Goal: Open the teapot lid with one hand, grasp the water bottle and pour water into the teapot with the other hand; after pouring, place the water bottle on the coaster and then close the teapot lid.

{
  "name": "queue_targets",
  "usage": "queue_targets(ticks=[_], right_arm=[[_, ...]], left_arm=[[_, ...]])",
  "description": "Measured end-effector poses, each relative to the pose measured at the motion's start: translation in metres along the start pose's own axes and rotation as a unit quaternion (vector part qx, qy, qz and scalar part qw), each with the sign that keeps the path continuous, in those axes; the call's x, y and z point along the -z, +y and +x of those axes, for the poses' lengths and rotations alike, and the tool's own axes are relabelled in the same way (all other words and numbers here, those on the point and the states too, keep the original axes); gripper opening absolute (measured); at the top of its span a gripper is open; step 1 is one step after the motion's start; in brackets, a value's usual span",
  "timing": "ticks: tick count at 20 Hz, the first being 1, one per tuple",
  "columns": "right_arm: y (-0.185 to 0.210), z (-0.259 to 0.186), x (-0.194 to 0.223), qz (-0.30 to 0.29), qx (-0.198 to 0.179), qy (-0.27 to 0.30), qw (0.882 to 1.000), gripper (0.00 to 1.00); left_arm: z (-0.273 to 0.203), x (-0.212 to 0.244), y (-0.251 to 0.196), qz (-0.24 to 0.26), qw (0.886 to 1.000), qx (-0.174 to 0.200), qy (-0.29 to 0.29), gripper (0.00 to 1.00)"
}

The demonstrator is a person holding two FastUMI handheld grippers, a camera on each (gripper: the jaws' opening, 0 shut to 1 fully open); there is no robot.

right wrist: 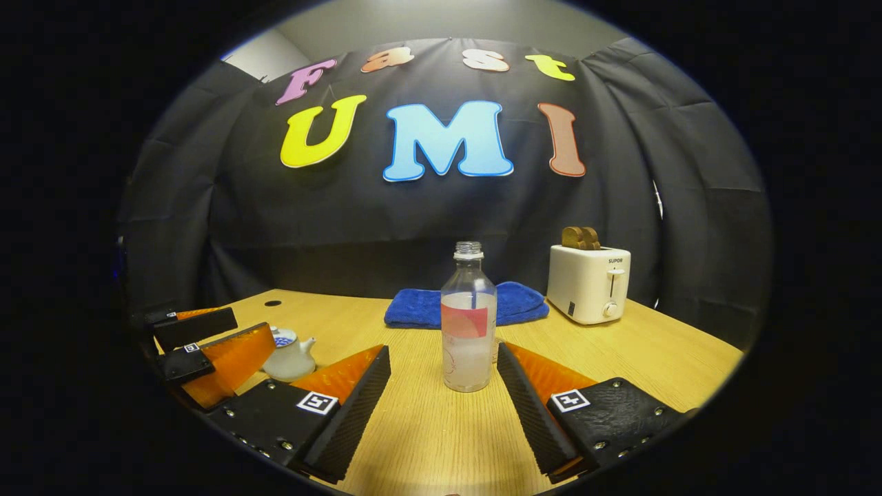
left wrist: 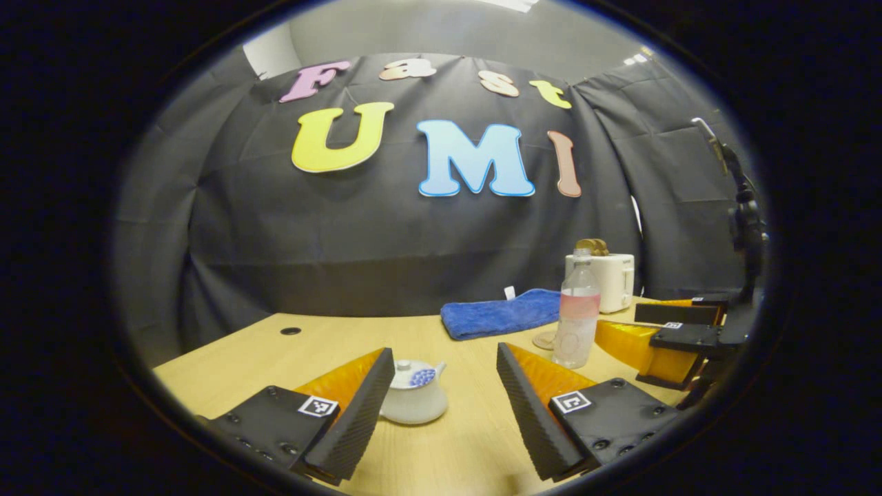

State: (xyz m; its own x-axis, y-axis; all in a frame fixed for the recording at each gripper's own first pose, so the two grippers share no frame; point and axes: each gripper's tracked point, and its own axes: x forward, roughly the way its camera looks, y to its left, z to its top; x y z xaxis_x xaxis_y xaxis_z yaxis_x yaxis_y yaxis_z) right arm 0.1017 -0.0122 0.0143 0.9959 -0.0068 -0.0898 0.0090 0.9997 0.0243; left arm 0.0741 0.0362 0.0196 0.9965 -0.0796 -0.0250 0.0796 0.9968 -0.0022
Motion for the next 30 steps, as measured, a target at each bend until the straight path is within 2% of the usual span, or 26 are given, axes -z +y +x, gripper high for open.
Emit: queue_targets(ticks=[12, 20, 22, 26, 27, 29, 30], right_arm=[[-0.021, 0.063, 0.001, 0.041, 0.025, 0.048, 0.998, 0.97], [-0.023, 0.090, 0.027, 0.014, 0.043, 0.062, 0.997, 0.96], [-0.024, 0.092, 0.020, 0.000, 0.050, 0.045, 0.998, 0.97], [-0.027, 0.094, 0.023, 0.020, 0.051, 0.047, 0.997, 0.96], [-0.028, 0.095, 0.022, 0.031, 0.050, 0.049, 0.997, 0.96], [-0.031, 0.096, 0.023, 0.051, 0.051, 0.053, 0.996, 0.96], [-0.032, 0.096, 0.024, 0.058, 0.050, 0.054, 0.996, 0.96]], left_arm=[[0.057, 0.008, 0.018, -0.007, 0.999, 0.026, 0.026, 1.00], [0.070, 0.015, 0.033, -0.025, 0.999, 0.028, 0.034, 0.99], [0.071, 0.015, 0.037, -0.017, 0.999, 0.025, 0.033, 0.99], [0.078, 0.026, 0.033, -0.021, 0.998, 0.031, 0.055, 0.93], [0.080, 0.028, 0.031, -0.025, 0.997, 0.034, 0.061, 0.86], [0.079, 0.031, 0.034, -0.022, 0.997, 0.025, 0.071, 0.78], [0.078, 0.030, 0.036, -0.021, 0.997, 0.024, 0.071, 0.66]])
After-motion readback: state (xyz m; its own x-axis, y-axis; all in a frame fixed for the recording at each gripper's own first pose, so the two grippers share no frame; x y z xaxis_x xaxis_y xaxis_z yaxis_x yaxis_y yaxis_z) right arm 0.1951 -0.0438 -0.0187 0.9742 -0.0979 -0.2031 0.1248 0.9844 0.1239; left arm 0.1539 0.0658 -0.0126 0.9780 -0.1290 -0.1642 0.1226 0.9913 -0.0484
